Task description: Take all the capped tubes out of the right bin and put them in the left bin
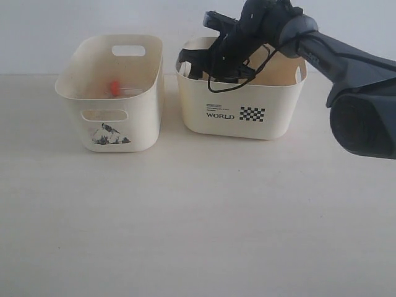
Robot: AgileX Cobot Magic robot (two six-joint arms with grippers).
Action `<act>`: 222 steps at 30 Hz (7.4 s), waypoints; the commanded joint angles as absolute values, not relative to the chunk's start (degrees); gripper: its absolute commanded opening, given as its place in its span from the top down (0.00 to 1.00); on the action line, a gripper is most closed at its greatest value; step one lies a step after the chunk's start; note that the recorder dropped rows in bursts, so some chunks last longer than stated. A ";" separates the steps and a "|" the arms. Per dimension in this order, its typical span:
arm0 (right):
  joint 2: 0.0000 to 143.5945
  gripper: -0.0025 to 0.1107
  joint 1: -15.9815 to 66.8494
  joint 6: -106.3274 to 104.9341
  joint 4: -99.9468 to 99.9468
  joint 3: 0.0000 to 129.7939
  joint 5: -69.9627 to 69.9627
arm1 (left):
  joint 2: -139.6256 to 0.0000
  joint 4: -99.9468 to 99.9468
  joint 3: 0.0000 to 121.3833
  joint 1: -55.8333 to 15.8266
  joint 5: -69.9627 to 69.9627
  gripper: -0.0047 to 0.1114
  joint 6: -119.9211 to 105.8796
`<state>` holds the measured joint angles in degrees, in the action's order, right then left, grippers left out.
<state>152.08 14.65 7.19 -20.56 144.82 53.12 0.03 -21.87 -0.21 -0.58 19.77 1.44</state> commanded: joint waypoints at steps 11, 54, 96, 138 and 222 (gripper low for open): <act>154.16 0.47 12.05 9.84 -26.37 144.68 50.47 | 0.00 -21.93 0.00 -0.56 19.53 0.92 1.98; 157.24 0.86 13.83 14.92 -19.05 144.68 56.97 | 0.00 -21.93 0.00 -0.56 19.53 0.92 1.98; 139.43 0.98 12.57 3.88 -7.54 144.68 69.96 | 0.00 -21.93 0.00 -0.56 19.53 0.92 1.98; 123.59 0.98 32.65 -46.85 -47.58 110.75 23.24 | 0.00 -21.93 0.00 -0.56 19.53 0.92 1.98; 144.15 0.98 16.00 11.06 12.49 145.29 69.96 | 0.00 -21.93 0.00 -0.56 19.53 0.92 1.98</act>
<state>144.26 16.04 8.89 10.53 144.81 69.87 0.03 -21.87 -0.21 -0.58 19.77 1.44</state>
